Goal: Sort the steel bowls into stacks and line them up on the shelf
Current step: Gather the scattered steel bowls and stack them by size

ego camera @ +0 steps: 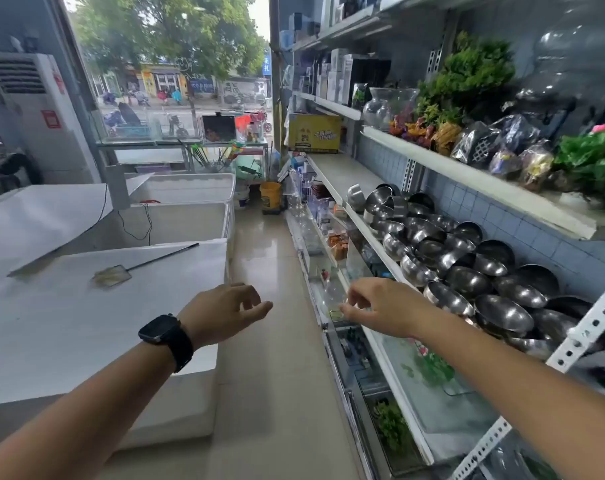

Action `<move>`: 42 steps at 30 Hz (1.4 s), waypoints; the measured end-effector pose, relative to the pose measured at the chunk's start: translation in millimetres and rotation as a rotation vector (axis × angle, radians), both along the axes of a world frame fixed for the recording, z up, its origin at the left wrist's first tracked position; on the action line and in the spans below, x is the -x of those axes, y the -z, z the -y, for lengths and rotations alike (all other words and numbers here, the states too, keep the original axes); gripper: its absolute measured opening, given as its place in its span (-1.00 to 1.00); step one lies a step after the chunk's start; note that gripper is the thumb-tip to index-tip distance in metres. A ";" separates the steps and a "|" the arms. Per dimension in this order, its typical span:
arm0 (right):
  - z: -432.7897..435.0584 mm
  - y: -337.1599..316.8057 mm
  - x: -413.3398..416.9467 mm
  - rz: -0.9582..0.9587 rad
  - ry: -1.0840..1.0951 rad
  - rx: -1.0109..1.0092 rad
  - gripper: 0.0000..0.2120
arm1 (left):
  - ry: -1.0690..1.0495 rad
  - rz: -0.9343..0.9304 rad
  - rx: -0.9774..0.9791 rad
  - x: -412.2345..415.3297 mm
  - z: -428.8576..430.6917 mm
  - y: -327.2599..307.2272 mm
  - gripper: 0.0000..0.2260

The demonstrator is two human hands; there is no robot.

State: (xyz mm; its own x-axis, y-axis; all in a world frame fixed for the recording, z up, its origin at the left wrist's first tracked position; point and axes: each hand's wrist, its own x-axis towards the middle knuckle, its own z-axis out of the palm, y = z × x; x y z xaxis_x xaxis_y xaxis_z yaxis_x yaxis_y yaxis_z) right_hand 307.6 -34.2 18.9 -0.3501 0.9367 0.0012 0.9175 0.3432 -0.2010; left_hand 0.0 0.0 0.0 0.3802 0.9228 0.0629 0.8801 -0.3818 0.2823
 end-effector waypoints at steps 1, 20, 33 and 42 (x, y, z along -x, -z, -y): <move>-5.5 1.1 -2.1 -0.002 0.007 -0.007 -0.69 | -0.010 -0.004 0.010 -3.5 -5.8 0.8 -0.61; -161.1 24.8 -78.5 -0.055 -0.032 -0.003 -0.63 | -0.027 -0.038 0.004 -85.6 -154.2 16.6 -0.62; -280.2 41.8 -65.4 -0.047 0.003 0.010 -0.71 | 0.046 0.007 0.009 -75.6 -282.3 37.6 -0.64; -352.4 26.7 -34.3 -0.049 0.079 -0.017 -0.63 | 0.108 0.030 -0.026 -48.0 -381.7 22.0 -0.66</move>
State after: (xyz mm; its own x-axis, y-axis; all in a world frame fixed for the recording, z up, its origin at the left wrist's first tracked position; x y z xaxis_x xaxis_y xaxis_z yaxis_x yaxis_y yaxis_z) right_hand 341.9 318.2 -7.8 -0.2741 0.9611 0.0328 0.9310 0.2737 -0.2415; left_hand 48.0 381.7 -22.0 0.4752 0.8743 0.0993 0.8245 -0.4818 0.2967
